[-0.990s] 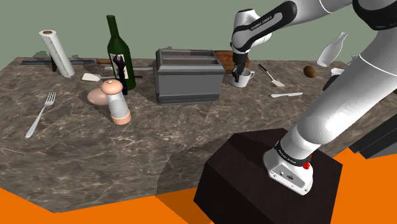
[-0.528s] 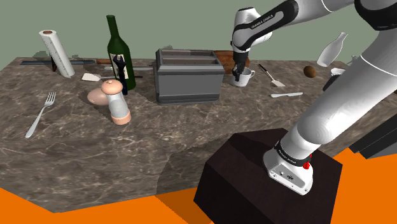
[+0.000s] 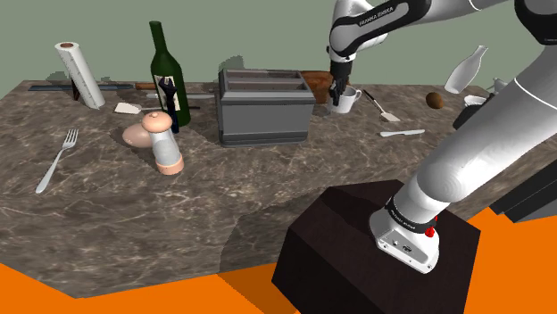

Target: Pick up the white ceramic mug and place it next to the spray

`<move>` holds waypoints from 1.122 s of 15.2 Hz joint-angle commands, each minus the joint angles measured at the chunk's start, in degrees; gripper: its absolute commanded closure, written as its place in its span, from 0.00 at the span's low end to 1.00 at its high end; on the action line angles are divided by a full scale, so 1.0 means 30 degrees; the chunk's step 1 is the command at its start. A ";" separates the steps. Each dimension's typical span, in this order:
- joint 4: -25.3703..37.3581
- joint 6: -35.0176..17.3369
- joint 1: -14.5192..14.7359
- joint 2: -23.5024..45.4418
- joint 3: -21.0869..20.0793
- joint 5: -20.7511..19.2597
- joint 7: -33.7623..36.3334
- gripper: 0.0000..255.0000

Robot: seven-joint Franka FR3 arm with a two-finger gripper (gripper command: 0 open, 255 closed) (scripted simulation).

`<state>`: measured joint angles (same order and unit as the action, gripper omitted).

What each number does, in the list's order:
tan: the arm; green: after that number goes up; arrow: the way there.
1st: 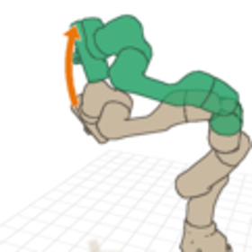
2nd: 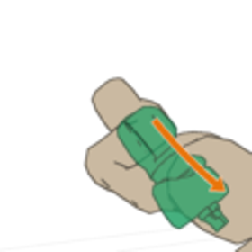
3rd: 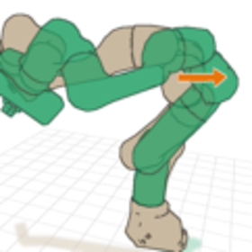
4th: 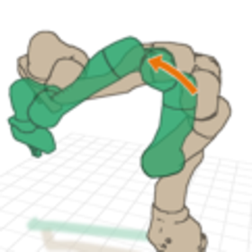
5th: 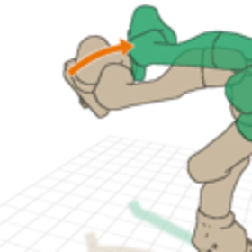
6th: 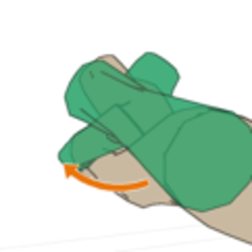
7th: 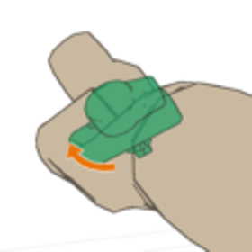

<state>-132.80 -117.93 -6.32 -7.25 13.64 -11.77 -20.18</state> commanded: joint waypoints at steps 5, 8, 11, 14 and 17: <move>0.0927 0.1641 0.0051 -0.0718 -0.0110 0.0023 -0.0110 1.00; 0.1422 0.2427 0.0067 -0.1013 -0.0158 0.0036 -0.0182 1.00; 0.1952 0.3207 0.0085 -0.1269 -0.0205 0.0052 -0.0257 1.00; 0.2518 0.3983 0.0101 -0.1485 -0.0253 0.0071 -0.0335 1.00; 0.3118 0.4754 0.0118 -0.1661 -0.0299 0.0093 -0.0417 1.00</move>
<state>-123.95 -104.51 -5.99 -11.93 12.82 -11.50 -21.39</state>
